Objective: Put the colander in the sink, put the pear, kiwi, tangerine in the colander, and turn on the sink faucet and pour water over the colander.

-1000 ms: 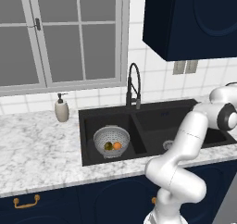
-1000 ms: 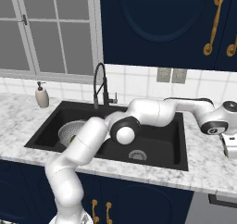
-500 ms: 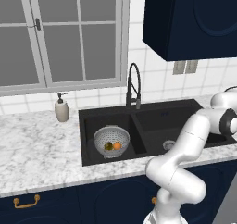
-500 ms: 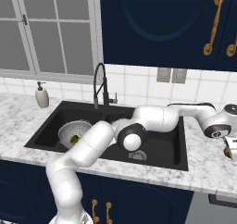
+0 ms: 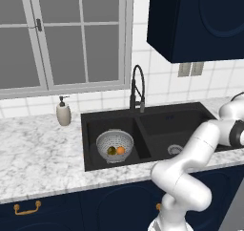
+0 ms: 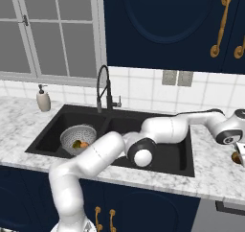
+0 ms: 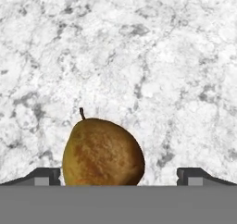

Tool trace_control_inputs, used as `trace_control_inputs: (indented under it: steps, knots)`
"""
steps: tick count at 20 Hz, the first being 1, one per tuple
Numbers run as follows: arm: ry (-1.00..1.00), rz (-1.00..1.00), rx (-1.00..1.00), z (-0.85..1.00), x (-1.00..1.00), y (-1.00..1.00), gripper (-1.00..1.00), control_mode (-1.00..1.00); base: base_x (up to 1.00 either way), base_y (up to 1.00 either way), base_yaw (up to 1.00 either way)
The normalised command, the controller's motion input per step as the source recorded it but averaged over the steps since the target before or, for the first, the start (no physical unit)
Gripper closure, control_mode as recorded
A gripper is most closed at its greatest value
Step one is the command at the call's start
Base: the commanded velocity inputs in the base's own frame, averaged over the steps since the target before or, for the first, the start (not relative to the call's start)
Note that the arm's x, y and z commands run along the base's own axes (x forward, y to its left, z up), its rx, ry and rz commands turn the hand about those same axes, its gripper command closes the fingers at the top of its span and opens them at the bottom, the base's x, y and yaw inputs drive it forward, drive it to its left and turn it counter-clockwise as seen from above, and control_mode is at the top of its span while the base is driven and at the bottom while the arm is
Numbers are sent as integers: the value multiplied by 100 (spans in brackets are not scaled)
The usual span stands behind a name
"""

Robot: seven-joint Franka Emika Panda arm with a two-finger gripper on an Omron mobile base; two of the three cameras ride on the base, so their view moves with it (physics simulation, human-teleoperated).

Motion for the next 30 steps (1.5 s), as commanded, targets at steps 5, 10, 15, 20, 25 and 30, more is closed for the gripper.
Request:
trace_control_inputs:
  steps: [5, 10, 15, 20, 25, 30]
  knots:
    - [5, 0, 0, -16, 3, 0, -100, -100, 0, 0, 0]
    - [1, 0, 0, -19, 12, 0, -100, -100, 0, 0, 0]
    - [0, 0, 0, -24, 19, 1, 100, -100, 0, 0, 0]
    - [0, 0, 3, -26, 15, 0, 100, -100, 0, 0, 0]
    - [0, 0, 7, -29, 3, 0, 100, -100, 0, 0, 0]
    - [0, 0, 14, 10, -42, 24, 100, -100, 0, 0, 0]
